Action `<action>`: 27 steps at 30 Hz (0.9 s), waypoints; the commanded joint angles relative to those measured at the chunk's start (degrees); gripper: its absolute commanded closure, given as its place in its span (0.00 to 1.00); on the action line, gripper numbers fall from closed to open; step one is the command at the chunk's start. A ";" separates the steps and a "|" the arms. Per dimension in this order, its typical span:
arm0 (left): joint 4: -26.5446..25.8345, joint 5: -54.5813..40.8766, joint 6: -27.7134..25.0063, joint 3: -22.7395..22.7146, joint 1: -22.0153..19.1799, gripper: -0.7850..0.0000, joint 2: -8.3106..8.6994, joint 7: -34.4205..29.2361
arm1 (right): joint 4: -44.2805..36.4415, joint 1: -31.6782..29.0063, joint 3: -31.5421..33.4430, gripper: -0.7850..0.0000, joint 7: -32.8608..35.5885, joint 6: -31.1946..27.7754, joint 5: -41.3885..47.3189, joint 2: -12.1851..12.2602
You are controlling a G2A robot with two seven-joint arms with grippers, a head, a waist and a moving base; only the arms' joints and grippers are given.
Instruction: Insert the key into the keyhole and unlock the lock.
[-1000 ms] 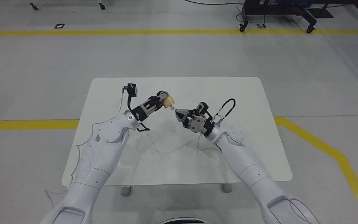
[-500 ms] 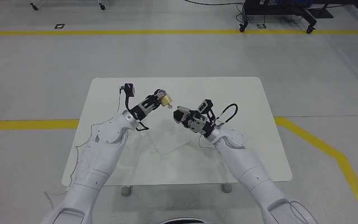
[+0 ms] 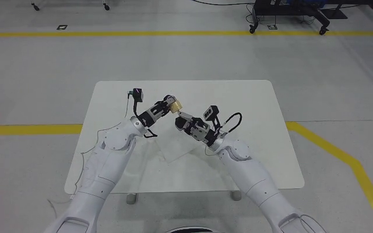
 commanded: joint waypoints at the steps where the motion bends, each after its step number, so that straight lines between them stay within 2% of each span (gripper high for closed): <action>1: -0.10 -0.08 -0.41 -0.05 0.10 1.00 0.03 -0.44 | 0.90 0.50 -0.20 0.78 0.06 0.42 0.62 -0.15; 6: -0.36 -0.26 -1.66 -0.44 0.35 1.00 0.18 -1.61 | 2.51 1.55 -0.60 0.90 0.06 1.43 1.70 -0.46; 8: -0.60 -0.16 -2.57 -0.31 0.50 1.00 0.23 -2.67 | 3.02 1.93 -0.75 1.00 0.20 2.25 2.44 -0.60; 14: -0.58 -1.03 -5.94 -1.17 1.09 1.00 0.59 -5.38 | 4.56 2.96 -0.67 1.00 6.20 7.37 7.64 -0.81; 23: -0.07 -2.54 -8.73 -2.19 1.39 1.00 0.90 -6.66 | 9.52 5.00 0.73 1.00 19.66 21.78 18.45 -0.73; 27: 0.05 -2.66 -9.56 -2.21 1.37 1.00 0.95 -6.89 | 11.32 6.00 1.22 1.00 21.85 23.51 19.08 -0.59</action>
